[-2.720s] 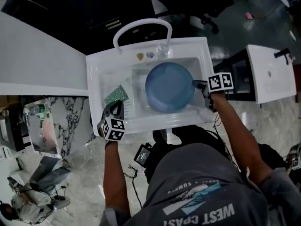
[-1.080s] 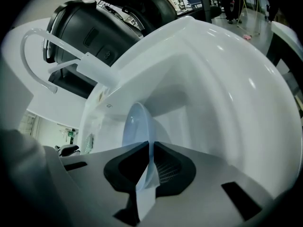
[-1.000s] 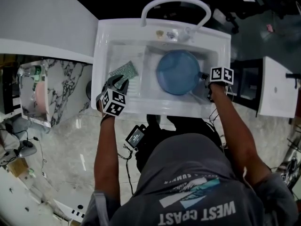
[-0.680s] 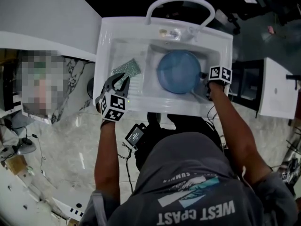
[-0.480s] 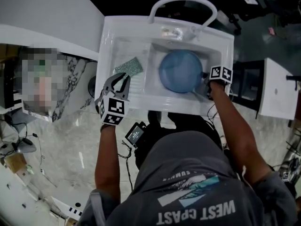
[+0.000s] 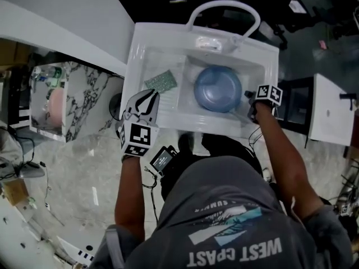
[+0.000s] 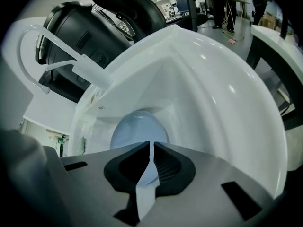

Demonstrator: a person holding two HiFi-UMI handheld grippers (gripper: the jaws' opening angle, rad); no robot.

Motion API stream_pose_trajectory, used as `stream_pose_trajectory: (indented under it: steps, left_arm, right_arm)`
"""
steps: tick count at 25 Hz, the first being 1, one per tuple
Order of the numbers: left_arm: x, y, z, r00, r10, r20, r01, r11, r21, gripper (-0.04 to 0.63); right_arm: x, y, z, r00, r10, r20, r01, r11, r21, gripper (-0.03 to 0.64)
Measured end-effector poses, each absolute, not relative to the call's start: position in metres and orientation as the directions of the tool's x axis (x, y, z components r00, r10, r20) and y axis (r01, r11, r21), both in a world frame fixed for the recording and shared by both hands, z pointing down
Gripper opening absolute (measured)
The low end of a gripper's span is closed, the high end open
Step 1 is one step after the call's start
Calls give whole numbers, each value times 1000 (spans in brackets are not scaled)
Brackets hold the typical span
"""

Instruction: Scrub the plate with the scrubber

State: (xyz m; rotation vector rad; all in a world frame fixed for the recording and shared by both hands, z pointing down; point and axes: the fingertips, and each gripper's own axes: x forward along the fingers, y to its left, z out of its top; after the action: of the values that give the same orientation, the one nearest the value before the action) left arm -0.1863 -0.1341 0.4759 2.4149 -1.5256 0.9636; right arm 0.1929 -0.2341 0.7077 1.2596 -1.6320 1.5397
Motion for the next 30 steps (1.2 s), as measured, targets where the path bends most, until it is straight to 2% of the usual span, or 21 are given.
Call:
stream_pose_trajectory:
  steps: [8,17,23,30]
  left_arm:
    - [-181,-118,414,329,-814,479,-852,-475,-222,29]
    - [-180,-104,356,382,-853,356,-865,-465,-186,21]
    - [-177,-96,318,431,-860,272,-873,-474,-117,18]
    - [-178,-86,284,470,-860,196,-869,-490,-66,14]
  right_arm:
    - [172,-230,654,-489,-358,796,-845,-32,-534,49]
    - [131,-221,550,-614,-483,625,-764,162,-625,49]
    - [98,-210,468,-672,-530,517,-729,351,-587,49]
    - [58,-184,372,-745,-547,383,-667,603,-437,46]
